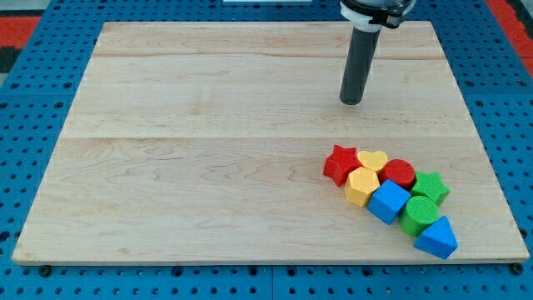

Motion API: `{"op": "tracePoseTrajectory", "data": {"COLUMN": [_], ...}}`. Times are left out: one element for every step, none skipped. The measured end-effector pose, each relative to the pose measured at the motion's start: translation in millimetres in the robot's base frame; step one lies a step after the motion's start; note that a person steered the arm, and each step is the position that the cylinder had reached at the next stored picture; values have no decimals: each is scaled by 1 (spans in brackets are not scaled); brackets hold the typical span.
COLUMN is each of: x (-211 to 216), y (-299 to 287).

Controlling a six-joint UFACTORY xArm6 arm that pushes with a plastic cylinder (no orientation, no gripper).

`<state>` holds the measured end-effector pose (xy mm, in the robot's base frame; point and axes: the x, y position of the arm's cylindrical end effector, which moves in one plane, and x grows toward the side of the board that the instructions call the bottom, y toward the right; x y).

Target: Place blue triangle to the bottom of the blue cube

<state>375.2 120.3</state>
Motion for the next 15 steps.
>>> {"op": "tracePoseTrajectory", "data": {"x": [1,1,4,35,101,169,210,243,243,243,242,243,243,243,243], "y": [0,22,84,133,156,156,155,154,147,125,105,87,72,57,48]}}
